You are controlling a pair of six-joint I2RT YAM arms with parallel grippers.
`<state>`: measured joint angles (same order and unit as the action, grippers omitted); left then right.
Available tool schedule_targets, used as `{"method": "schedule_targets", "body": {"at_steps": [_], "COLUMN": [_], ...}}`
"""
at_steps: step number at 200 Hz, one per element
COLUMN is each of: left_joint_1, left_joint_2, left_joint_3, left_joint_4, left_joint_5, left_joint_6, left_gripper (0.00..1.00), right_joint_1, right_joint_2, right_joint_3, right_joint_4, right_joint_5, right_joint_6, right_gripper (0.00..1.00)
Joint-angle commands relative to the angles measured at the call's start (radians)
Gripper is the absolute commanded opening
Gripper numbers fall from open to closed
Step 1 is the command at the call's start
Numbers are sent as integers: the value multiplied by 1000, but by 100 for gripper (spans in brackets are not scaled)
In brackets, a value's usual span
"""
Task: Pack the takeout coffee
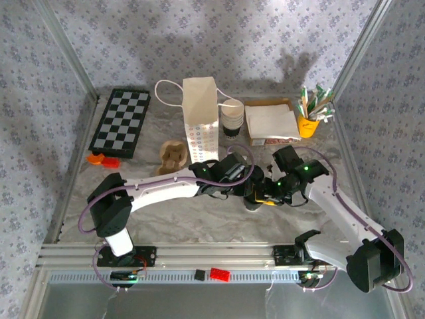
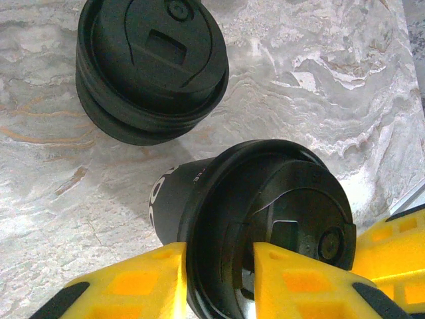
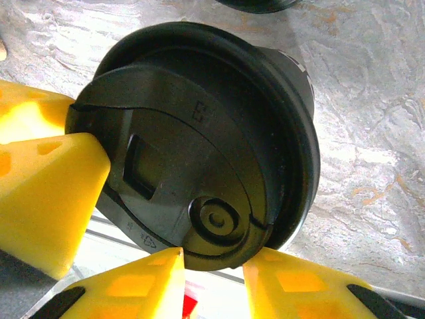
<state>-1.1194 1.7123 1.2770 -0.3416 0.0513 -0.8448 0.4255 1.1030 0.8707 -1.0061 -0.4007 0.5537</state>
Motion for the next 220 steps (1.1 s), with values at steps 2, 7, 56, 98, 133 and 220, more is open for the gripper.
{"method": "schedule_targets", "body": {"at_steps": [2,7,56,98,133,220], "left_joint_1": [-5,-3,3,8,18,268], "left_joint_2": [35,34,23,-28,-167,-650], "left_joint_3": [38,51,121,139,95,-194], "left_joint_4": [-67,-68,-86,-129,-184,-597], "left_joint_5": [-8,-9,-16,-60,-122,-264], "left_joint_6": [42,50,86,102,129,89], "left_gripper": [30,31,34,37,40,48], "right_joint_1": [15,13,-23,-25,-6,296], "right_joint_2": [8,0,-24,-34,-38,99], "right_joint_3": [-15,-4,79,143,249,440], "right_joint_4": [-43,-51,-85,-98,-150,-28], "right_joint_5": [64,49,44,55,145,333], "right_joint_6": [-17,-6,-4,-7,-43,1], "right_gripper": [31,31,36,40,47,64]}}
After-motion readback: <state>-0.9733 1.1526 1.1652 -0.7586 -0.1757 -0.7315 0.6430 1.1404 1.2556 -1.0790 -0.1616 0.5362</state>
